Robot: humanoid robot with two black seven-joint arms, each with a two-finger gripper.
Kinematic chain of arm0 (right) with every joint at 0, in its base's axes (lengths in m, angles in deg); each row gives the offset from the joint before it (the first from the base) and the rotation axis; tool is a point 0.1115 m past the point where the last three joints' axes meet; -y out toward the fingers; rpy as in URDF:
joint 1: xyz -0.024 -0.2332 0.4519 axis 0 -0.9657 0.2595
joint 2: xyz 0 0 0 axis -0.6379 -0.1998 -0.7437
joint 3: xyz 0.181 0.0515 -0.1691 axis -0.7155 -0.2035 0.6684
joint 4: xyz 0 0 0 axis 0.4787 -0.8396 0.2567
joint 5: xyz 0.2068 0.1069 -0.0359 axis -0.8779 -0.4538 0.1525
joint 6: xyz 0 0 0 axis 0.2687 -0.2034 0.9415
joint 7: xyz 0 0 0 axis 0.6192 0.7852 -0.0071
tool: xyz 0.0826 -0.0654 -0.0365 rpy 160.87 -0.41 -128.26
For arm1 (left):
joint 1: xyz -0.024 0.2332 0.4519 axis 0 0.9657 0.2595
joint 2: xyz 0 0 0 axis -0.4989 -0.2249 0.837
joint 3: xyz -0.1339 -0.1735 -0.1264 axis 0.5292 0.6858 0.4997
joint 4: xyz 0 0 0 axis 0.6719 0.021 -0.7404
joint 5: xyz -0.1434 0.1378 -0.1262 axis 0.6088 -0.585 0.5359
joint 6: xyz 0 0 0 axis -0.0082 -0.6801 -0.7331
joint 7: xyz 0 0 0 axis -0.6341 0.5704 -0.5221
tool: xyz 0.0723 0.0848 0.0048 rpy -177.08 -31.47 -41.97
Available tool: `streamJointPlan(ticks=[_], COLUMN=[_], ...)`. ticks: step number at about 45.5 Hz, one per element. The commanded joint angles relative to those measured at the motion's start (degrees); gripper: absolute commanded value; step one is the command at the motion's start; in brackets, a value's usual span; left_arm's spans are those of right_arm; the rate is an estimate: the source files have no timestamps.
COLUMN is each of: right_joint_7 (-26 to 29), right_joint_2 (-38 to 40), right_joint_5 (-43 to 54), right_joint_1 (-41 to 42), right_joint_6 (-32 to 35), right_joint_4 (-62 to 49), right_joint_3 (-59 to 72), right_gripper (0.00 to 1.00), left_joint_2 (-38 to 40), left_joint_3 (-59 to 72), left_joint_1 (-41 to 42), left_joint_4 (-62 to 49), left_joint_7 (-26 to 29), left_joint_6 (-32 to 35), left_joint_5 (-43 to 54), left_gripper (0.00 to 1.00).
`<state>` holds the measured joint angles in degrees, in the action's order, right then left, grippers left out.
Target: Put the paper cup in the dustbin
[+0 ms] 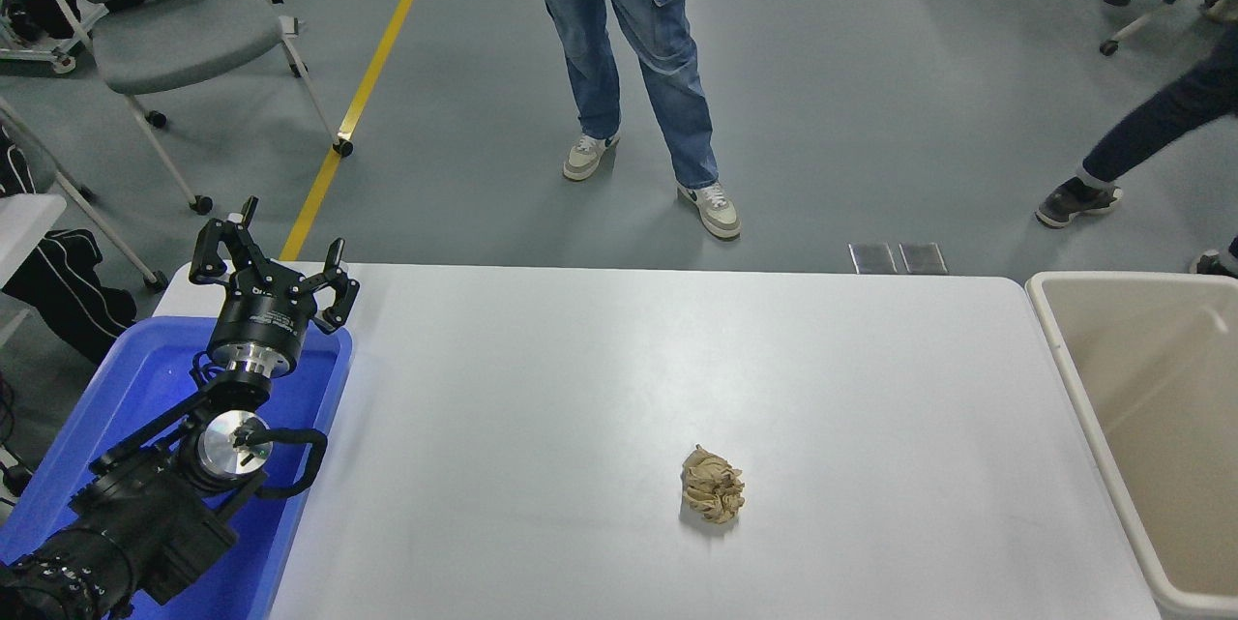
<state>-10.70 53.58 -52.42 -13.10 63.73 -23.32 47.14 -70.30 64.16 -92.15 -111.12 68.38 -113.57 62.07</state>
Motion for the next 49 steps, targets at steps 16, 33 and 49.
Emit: streamJointPlan(ticks=[16,33,49], right_joint_7=[-10.89,-14.05,-14.67], right_joint_2=[-7.69,-17.72,-17.9], right_joint_5=[15.46,20.22,20.66], right_joint_1=[-12.3,-14.59,-14.67], right_joint_6=[2.41,4.96,6.28], right_joint_4=[37.52,36.03,35.68], right_joint_3=[-43.89,-47.15,-45.04], right_gripper=[0.99,0.99,0.99], left_joint_2=[0.0,0.0,0.0], left_joint_3=[0.0,0.0,0.0], left_joint_1=[0.0,0.0,0.09], left_joint_4=[0.0,0.0,0.0], left_joint_7=[-0.01,-0.01,-0.01], left_joint_6=[0.02,0.02,0.02], left_joint_5=[0.0,0.0,0.0], left_gripper=[1.0,1.0,1.0])
